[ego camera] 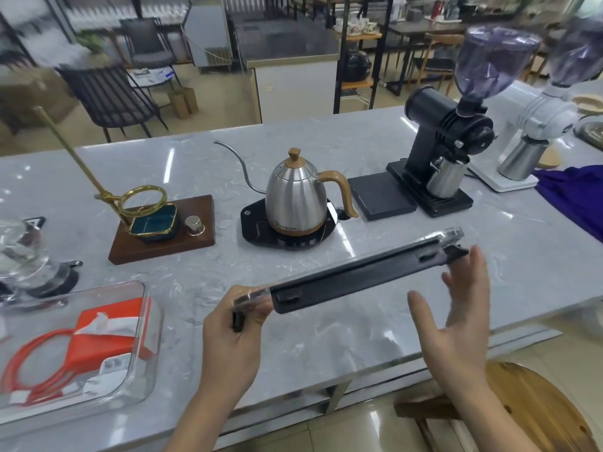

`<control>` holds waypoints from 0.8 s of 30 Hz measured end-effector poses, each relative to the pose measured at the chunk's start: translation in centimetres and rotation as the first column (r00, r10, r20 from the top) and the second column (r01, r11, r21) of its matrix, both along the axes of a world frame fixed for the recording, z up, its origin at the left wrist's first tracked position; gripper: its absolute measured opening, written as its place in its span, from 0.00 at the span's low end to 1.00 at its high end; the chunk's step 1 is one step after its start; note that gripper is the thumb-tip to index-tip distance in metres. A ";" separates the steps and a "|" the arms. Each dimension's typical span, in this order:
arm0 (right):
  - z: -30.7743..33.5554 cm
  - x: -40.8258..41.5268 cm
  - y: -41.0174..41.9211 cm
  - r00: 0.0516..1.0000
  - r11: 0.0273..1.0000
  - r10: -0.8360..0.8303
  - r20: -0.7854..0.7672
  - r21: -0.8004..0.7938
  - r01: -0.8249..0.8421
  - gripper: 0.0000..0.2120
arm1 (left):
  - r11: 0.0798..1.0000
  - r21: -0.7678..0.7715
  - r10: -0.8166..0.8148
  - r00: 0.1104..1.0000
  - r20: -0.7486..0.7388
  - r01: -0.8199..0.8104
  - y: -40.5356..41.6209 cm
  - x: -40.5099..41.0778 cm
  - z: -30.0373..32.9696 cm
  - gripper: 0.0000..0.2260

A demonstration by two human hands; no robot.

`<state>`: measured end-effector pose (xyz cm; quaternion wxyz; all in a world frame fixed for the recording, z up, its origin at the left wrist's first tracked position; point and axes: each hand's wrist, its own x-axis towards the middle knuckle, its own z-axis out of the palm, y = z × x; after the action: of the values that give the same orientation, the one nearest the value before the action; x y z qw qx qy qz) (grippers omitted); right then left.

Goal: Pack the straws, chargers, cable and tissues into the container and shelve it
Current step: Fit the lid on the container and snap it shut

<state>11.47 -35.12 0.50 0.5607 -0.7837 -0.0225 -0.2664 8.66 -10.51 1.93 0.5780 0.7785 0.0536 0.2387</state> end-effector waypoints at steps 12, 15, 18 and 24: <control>1.3 1.3 2.9 0.991 0.984 0.133 0.010 0.120 -0.133 0.21 | 0.930 -0.368 0.019 1.000 -0.019 -0.024 3.8 -1.0 0.1 0.07; 1.2 1.4 3.7 0.984 0.967 0.177 0.005 0.188 -0.175 0.19 | 0.933 -0.358 0.018 0.999 -0.038 -0.030 4.9 -1.3 0.2 0.10; 1.2 1.4 4.5 0.975 0.956 0.220 -0.013 0.204 -0.212 0.20 | 0.941 -0.336 0.025 0.998 -0.055 -0.042 6.1 -2.0 0.3 0.13; 0.8 1.3 6.7 0.941 0.917 0.338 -0.035 0.236 -0.321 0.22 | 0.932 -0.327 0.139 0.988 -0.066 -0.153 8.2 -3.5 0.5 0.14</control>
<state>12.76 -28.38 1.27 0.6837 -0.7089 -0.1025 -0.1394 5.13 -2.29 2.46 0.6800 0.6689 0.1630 0.2523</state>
